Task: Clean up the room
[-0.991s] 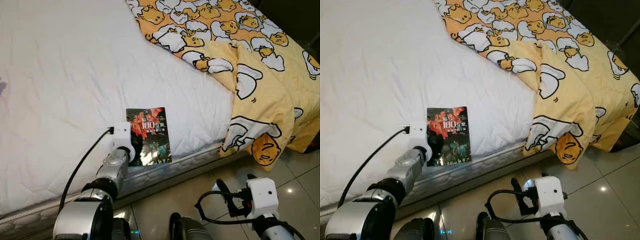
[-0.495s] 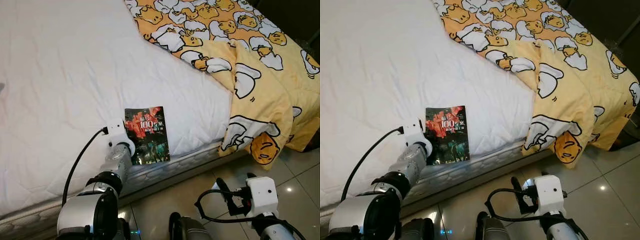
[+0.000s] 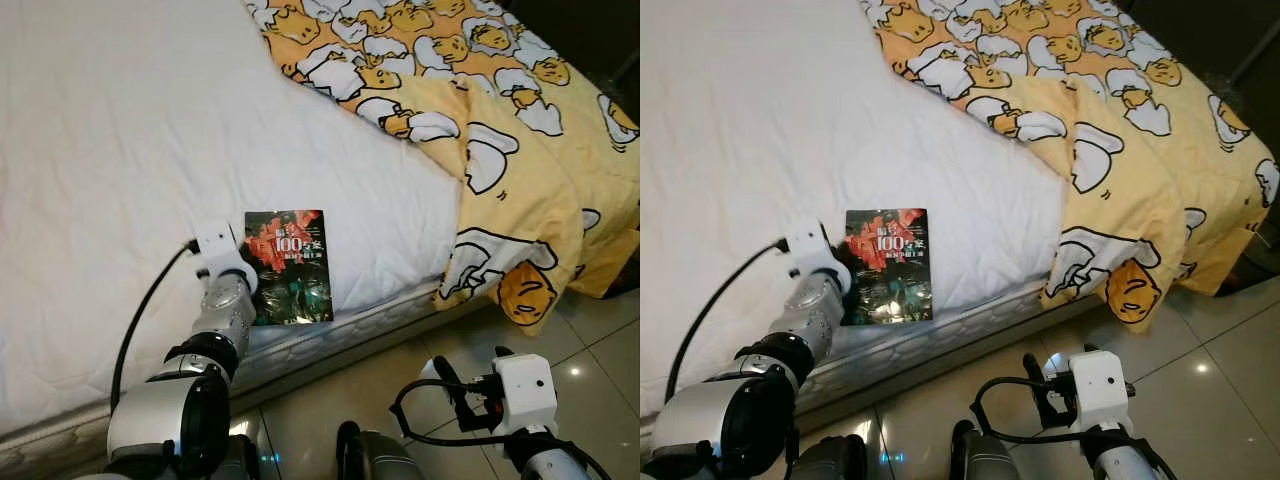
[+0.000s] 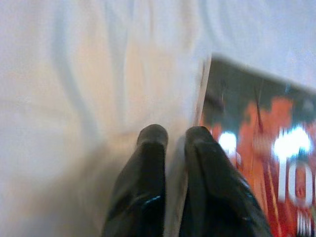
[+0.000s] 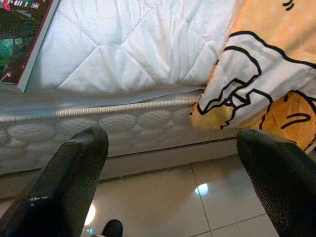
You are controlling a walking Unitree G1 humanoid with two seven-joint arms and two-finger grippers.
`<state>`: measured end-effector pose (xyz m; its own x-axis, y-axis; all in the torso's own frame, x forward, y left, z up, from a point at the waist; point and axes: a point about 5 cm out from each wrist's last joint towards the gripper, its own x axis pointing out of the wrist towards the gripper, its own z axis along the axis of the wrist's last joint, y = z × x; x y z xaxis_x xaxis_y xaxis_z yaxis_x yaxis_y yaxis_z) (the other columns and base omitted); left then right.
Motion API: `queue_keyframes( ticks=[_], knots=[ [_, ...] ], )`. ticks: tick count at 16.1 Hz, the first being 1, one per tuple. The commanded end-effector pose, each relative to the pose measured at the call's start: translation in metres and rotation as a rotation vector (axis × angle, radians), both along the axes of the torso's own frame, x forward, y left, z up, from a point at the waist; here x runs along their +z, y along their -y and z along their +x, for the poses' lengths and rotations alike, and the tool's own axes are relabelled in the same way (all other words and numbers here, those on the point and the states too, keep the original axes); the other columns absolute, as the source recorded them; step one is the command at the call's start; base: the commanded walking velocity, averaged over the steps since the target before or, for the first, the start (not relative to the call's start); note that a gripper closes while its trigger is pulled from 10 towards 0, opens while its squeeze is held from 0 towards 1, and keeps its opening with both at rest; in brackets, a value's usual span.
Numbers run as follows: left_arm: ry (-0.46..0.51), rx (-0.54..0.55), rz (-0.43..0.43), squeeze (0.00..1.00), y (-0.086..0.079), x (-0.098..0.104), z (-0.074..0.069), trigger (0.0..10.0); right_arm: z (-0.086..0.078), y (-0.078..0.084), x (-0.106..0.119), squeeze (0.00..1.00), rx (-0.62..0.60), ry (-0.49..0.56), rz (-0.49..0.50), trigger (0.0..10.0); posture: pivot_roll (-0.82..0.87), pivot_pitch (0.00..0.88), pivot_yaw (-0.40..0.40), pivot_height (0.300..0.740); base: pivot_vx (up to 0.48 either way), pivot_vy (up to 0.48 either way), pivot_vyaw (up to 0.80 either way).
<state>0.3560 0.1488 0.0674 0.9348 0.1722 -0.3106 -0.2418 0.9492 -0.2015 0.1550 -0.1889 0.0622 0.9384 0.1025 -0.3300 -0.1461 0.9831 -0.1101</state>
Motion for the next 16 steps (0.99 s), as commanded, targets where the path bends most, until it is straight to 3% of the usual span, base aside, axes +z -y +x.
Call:
queue_keyframes(
  ticks=[1, 5, 7, 8, 9, 10, 11, 12, 13, 16],
  knots=[
    [0.074, -0.012, 0.032, 0.0, 0.005, 0.017, 0.009, 0.0, -0.004, 0.006, -0.004, 0.0, -0.022, -0.023, -0.023, 10.0, -0.17, 0.203, -0.116, 0.74, 0.0, 0.0, 0.0],
    [0.26, -0.008, 0.047, 0.0, -0.006, 0.067, 0.032, 0.0, 0.0, 0.006, -0.005, 0.0, -0.026, -0.015, -0.024, 10.0, -0.15, 0.199, -0.11, 0.74, 0.0, 0.0, 0.0],
    [0.298, -0.066, 0.154, 0.0, -0.008, 0.078, 0.035, 0.0, 0.007, 0.006, -0.002, 0.0, -0.042, 0.02, -0.029, 10.0, -0.14, 0.199, -0.096, 0.74, 0.0, 0.0, 0.0],
    [0.334, -0.08, 0.193, 0.0, -0.012, 0.083, 0.035, 4.8, 0.011, 0.004, 0.001, 0.0, -0.044, 0.041, 0.014, 10.0, -0.13, 0.196, -0.089, 0.74, 0.0, 0.0, 0.0],
    [0.348, -0.086, 0.211, 0.0, -0.013, 0.085, 0.034, 4.8, 0.012, 0.003, 0.001, 0.0, -0.044, 0.047, 0.03, 10.0, -0.13, 0.196, -0.089, 0.74, 0.0, 0.0, 0.0],
    [0.385, -0.104, 0.23, 0.0, -0.015, 0.088, 0.032, 10.0, 0.014, 0.003, -0.001, 0.0, -0.069, 0.039, 0.084, 10.0, -0.11, 0.19, -0.073, 0.74, 0.0, 0.0, 0.0],
    [0.505, -0.175, 0.302, 0.0, -0.012, 0.101, 0.019, 10.0, 0.026, 0.001, -0.009, 0.76, -0.132, 0.022, 0.252, 10.0, -0.05, 0.174, -0.059, 0.74, 0.0, 0.0, 0.0],
    [0.526, -0.188, 0.318, 0.0, -0.011, 0.104, 0.015, 10.0, 0.031, -0.001, -0.01, 0.76, -0.138, 0.023, 0.293, 10.0, -0.05, 0.174, -0.059, 0.74, 0.0, 0.0, 0.0],
    [0.57, -0.224, 0.347, 0.0, -0.001, 0.11, 0.0, 10.0, 0.052, -0.007, -0.014, 1.0, -0.141, 0.016, 0.431, 10.0, 0.01, 0.179, -0.063, 0.74, 0.0, 0.0, 0.0],
    [0.677, -0.271, 0.44, 0.0, 0.014, 0.13, -0.026, 10.0, 0.095, -0.015, -0.028, 1.0, -0.159, -0.017, 0.597, 10.0, 0.11, 0.184, -0.07, 0.74, 0.0, 0.0, 0.0]
  ],
)
